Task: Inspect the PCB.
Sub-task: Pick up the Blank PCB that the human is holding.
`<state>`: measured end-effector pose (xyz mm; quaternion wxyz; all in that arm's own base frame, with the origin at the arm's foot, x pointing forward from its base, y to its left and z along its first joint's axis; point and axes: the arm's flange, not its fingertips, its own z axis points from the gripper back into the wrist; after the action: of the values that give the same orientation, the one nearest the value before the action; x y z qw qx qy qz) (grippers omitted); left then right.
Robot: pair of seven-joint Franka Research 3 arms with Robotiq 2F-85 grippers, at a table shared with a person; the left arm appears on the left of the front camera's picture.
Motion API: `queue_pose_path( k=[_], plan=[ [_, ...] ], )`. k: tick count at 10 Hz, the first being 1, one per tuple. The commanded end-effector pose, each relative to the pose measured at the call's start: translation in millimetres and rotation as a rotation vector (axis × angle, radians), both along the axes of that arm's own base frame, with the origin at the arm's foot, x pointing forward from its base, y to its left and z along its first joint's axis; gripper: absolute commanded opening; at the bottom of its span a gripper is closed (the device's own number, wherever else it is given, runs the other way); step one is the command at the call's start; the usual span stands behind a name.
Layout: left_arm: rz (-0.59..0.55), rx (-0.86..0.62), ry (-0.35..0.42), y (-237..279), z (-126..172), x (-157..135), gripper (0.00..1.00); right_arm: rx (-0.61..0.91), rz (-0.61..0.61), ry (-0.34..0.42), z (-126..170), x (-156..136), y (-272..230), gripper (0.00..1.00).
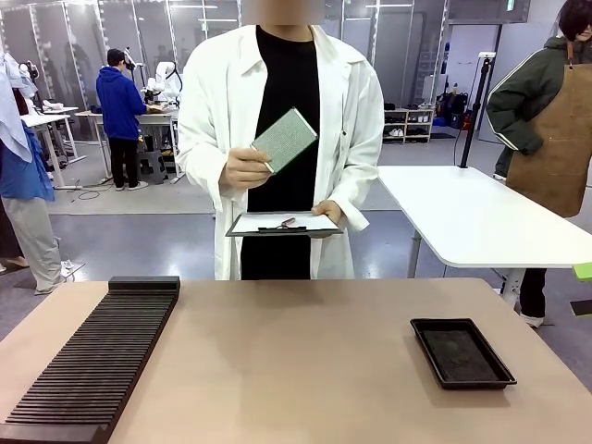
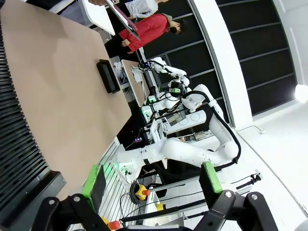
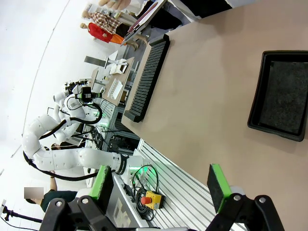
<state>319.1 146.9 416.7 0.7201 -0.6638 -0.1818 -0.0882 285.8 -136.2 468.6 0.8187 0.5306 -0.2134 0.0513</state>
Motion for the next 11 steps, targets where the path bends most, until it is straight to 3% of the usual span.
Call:
queue_pose_path(
  k=[1,11],
  plan=[
    [-0.005,0.01,0.003,0.8,1.7,-1.1,1.0,0.006,0.004,-0.017,0.5,0.2,-0.9,1.0],
    [-0.005,0.01,0.003,0.8,1.7,-1.1,1.0,0.006,0.004,-0.017,0.5,0.2,-0.9,1.0]
  ],
)
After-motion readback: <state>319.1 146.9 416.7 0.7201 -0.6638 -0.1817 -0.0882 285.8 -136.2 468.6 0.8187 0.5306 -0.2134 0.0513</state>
